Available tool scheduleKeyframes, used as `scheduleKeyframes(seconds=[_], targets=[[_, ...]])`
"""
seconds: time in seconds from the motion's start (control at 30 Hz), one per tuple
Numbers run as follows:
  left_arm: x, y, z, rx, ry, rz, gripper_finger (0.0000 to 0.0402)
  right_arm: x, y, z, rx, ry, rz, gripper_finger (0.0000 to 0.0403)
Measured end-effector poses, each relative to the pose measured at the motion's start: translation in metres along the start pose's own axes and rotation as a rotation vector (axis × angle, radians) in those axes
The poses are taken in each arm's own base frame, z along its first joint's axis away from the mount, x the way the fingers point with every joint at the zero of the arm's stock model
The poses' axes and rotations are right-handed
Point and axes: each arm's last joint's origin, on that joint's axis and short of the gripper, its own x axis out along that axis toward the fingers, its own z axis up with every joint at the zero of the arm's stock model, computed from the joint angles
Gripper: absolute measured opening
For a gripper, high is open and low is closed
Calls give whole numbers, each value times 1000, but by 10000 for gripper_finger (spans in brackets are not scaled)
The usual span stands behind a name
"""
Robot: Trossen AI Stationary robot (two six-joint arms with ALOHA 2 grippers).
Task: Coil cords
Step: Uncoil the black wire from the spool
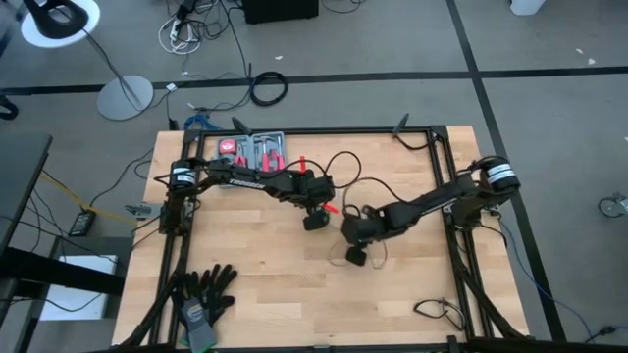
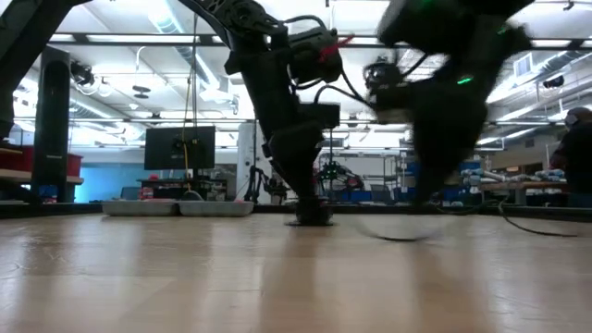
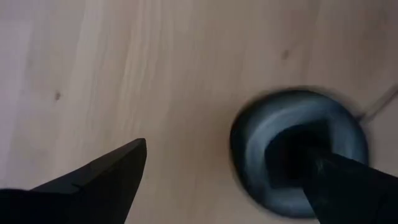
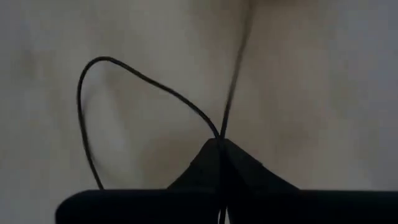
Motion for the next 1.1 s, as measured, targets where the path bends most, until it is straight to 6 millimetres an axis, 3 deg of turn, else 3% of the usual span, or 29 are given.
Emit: scheduleKeyframes(seconds=[0.2,0.47,0.97,1.1], targets=[[1,4,-4,5,33,47,396,-35,6,-22,23,134,21,2],[1,6,-2,-19,18,29,396,-81,14,-41,93,132,49,1],[1,18,-7,-18,71,63,396,-135,-3,-85,259,385,-58,0],[0,19,-5,-30,55,53,396,-162,-9,-92,360,416,-145,0]])
